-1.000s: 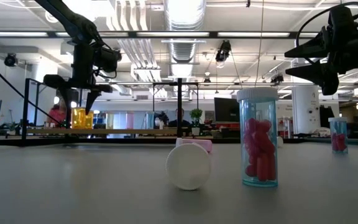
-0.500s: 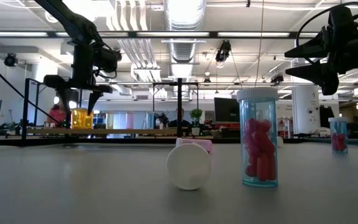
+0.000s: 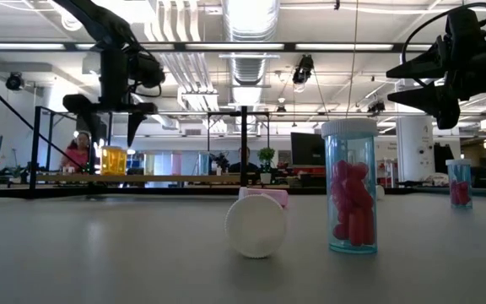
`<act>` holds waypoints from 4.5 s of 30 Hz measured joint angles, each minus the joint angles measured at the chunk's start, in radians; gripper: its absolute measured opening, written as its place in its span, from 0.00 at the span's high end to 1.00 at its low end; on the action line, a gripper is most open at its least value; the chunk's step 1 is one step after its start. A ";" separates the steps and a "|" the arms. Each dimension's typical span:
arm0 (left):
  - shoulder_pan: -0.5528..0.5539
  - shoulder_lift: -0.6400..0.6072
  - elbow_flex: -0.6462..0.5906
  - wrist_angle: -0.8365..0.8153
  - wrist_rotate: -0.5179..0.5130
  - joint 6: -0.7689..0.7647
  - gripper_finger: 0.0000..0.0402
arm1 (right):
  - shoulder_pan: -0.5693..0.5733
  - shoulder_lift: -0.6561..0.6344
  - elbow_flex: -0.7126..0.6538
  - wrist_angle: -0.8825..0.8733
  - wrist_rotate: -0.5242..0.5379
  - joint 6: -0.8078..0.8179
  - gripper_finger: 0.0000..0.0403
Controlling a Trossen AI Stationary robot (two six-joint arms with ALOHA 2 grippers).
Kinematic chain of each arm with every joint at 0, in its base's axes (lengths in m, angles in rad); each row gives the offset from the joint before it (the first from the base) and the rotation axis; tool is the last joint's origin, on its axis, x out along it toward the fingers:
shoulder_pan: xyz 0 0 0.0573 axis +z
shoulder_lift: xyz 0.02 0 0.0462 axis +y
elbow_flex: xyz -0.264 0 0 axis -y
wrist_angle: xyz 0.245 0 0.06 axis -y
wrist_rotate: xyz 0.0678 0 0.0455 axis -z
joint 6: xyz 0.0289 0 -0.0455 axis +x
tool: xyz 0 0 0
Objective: Pick and place medicine bottles onto shelf by color
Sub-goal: Put the bottom orange pill bottle on the shelf aligned with the other orange pill bottle, then put the bottom yellow pill bottle on the shelf aligned with the other yellow pill bottle
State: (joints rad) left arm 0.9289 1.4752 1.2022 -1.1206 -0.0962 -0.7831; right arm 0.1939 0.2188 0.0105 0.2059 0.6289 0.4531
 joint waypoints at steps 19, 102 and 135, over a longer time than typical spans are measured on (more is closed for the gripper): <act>-0.089 -0.035 0.001 -0.042 0.017 -0.104 0.25 | 0.000 0.000 0.000 0.000 0.000 0.000 0.41; -1.327 0.684 0.527 0.326 0.154 -1.241 0.25 | 0.000 0.000 0.000 0.000 0.000 0.000 0.41; -1.323 0.717 0.510 0.317 0.188 -1.306 0.64 | 0.000 0.000 0.000 0.000 0.000 0.000 0.41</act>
State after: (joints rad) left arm -0.3939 2.1921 1.7123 -0.8032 0.0916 -2.0895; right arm 0.1940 0.2188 0.0105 0.2058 0.6289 0.4530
